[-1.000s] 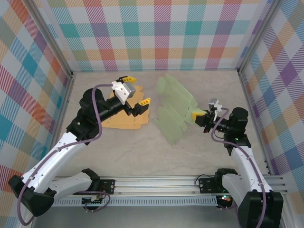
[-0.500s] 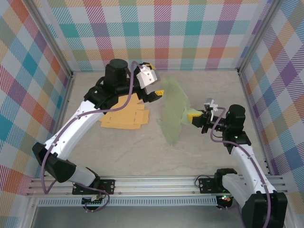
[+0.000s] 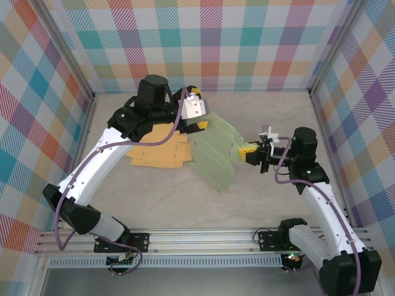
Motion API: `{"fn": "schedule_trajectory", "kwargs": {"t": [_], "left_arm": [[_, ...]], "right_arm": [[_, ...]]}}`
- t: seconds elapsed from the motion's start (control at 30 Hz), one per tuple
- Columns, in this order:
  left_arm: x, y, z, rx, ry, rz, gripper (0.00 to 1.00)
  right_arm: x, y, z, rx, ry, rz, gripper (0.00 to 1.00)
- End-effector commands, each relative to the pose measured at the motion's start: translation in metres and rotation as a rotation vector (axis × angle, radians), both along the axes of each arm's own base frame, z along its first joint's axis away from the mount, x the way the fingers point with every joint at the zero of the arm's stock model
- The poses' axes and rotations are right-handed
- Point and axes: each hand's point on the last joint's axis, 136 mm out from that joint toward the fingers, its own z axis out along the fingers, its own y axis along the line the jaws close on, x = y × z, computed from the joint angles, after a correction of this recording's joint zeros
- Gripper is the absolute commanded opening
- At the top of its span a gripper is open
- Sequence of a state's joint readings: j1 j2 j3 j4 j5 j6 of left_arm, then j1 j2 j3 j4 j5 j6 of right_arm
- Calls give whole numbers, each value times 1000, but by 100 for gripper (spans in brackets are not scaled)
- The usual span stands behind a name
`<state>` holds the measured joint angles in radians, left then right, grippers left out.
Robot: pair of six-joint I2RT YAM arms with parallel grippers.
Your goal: Fold the paper box
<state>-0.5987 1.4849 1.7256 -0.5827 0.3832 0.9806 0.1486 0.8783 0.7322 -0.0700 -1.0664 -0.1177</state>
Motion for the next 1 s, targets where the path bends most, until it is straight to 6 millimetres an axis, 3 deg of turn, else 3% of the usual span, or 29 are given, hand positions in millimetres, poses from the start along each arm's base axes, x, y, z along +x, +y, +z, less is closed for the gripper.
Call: {"fn": "schedule_trajectory", "kwargs": {"t": [0.0,0.17,0.33,0.57,0.97], "left_arm": [[-8,4,9,27,-17,-38,81],[-18,5,4,67,15,-80,76],[-10,4,-1,100,14,-67,72],[-1,1,-5,120,7,-62,77],[-9,-1,-35,221,97,-115,77]], "right_arm": [[-14,4,15,12,-71,65,0],[-16,6,16,13,-65,87,0],[-20,9,17,9,-66,105,0],[-28,13,19,8,-73,130,0],[-29,15,17,-2,-76,132,0]]}}
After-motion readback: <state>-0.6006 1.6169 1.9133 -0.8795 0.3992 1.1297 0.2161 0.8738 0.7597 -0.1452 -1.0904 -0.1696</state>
